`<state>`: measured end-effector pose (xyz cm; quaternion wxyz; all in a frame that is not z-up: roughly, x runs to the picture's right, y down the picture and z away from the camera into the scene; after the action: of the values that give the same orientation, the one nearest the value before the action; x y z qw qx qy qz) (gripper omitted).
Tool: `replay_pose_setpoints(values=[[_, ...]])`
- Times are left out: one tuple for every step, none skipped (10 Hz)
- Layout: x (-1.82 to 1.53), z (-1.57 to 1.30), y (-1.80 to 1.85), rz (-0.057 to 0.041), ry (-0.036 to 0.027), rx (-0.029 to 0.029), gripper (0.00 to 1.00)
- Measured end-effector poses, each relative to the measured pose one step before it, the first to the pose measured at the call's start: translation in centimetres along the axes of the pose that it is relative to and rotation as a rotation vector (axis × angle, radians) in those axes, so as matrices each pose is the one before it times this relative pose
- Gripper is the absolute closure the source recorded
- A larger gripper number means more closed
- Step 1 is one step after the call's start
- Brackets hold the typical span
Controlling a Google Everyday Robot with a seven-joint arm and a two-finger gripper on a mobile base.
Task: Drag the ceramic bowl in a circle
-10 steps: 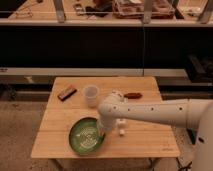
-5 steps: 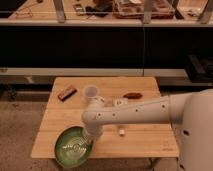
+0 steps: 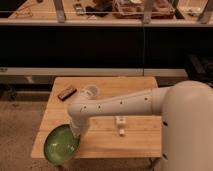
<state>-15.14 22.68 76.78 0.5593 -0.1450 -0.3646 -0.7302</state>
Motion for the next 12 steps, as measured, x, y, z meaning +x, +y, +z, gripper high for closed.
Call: replay_pose_setpoints(values=[[1.089, 0.201, -0.383, 0.00326, -0.00853, 0.01500, 1.00], [1.551, 0.018, -0.359, 0.01341, -0.00262, 0.02432, 1.00], [1.944, -0.131, -0.031, 0.02338, 0.00012, 0.02411, 1.00], [1.582, -0.059, 0.287, 0.02853, 0.00113, 0.01589, 1.00], [1.299, -0.063, 0.563, 0.02767, 0.00119, 0.00942, 1.00], [1.196, -0.005, 1.175, 0.03800, -0.00028, 0.00461, 1.00], [0.526, -0.005, 0.895, 0.02302, -0.00172, -0.00203, 1.00], [0.496, -0.045, 1.437, 0.03232, 0.00065, -0.00106, 1.00], [0.194, -0.073, 1.437, 0.02944, 0.00084, -0.00220, 1.00], [0.039, -0.274, 1.770, 0.03798, 0.00375, -0.00321, 1.00], [0.001, -0.253, 1.301, 0.02755, 0.00616, 0.00019, 1.00], [-0.094, -0.406, 1.451, 0.02706, 0.01024, -0.00008, 1.00]])
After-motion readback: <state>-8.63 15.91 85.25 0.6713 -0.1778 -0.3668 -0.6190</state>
